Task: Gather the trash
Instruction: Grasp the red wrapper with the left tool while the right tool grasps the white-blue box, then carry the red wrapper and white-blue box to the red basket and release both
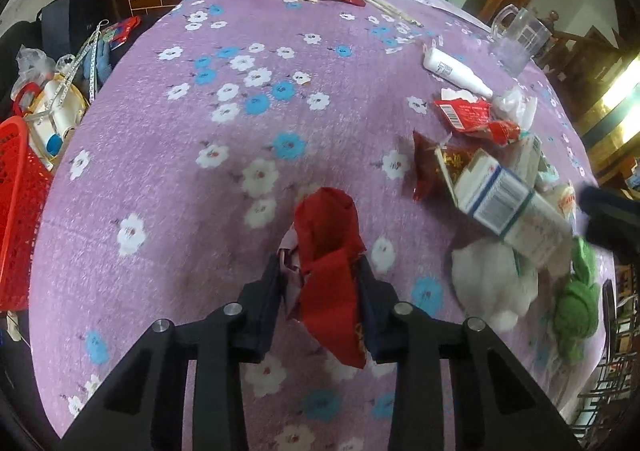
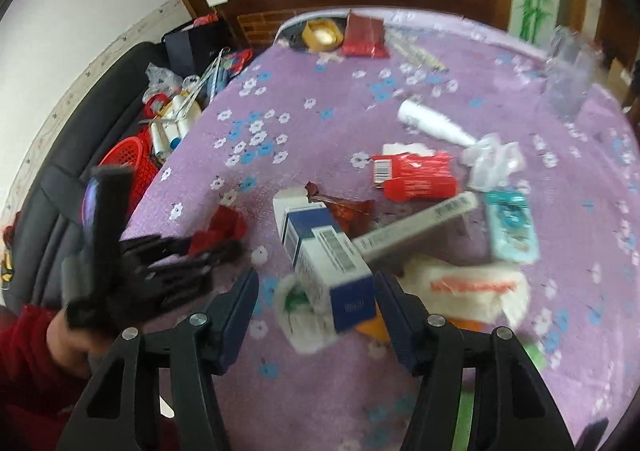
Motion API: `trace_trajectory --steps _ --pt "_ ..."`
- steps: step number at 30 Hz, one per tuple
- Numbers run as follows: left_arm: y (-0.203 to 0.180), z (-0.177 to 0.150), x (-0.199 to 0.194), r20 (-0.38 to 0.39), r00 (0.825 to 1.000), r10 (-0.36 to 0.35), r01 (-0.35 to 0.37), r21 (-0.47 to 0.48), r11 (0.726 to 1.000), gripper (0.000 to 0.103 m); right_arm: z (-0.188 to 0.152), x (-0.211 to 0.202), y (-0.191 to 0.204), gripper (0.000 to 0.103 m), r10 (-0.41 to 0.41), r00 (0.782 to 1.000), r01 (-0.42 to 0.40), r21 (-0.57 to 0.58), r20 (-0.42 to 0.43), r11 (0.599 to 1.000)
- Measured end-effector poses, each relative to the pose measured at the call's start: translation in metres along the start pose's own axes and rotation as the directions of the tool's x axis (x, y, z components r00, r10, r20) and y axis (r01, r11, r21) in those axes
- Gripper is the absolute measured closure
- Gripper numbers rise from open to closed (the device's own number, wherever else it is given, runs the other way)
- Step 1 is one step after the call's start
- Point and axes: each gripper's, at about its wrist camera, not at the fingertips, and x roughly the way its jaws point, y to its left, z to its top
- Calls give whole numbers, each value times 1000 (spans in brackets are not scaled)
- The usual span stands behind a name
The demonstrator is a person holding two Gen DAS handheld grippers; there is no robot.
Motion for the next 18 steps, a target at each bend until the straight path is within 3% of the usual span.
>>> trace_trajectory --steps 3,7,18 --pt "5 -9 -10 19 1000 5 -5 2 1000 70 8 22 -4 38 -4 999 4 3 -43 1000" --pt "8 -17 -21 55 998 22 -22 8 1000 69 6 38 0 54 3 997 -2 11 -74 1000" --pt "18 -28 -43 113 993 43 -43 -5 999 69 -13 14 38 58 1 1000 -1 0 -3 1000"
